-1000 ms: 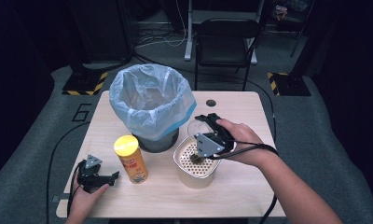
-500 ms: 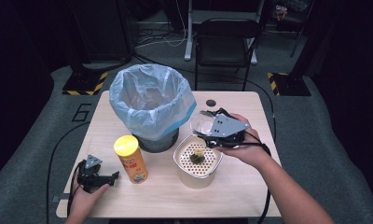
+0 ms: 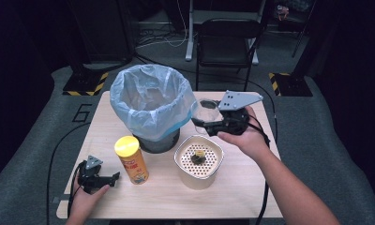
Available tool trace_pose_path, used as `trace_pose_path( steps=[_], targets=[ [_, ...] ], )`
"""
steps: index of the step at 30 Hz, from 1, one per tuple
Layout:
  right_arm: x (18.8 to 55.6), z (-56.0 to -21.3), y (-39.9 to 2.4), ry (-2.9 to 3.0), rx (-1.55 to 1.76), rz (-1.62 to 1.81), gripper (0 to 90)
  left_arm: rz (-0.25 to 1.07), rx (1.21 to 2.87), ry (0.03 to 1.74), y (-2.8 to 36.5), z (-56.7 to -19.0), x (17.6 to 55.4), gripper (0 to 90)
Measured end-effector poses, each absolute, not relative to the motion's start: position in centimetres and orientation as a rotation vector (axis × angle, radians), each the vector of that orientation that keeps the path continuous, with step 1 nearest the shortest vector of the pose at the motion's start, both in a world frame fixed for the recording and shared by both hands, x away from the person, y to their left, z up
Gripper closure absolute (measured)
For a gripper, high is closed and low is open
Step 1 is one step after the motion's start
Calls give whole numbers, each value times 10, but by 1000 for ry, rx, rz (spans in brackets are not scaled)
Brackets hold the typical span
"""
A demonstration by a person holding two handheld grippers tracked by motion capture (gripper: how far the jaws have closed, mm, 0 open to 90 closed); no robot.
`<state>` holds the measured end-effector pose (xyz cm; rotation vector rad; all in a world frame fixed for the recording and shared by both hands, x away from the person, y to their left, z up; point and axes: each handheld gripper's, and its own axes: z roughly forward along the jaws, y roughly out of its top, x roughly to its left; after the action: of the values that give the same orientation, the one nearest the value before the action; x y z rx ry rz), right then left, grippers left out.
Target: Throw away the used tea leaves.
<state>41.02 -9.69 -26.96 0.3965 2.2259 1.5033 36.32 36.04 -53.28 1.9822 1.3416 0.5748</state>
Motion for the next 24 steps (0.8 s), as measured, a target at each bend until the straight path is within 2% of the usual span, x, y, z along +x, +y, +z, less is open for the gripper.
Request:
trace_pose_path(
  steps=[24],
  targets=[
    [449,-209,-68,2174,558,1497,355,563,1994,1344,361,-532,363,21]
  ],
)
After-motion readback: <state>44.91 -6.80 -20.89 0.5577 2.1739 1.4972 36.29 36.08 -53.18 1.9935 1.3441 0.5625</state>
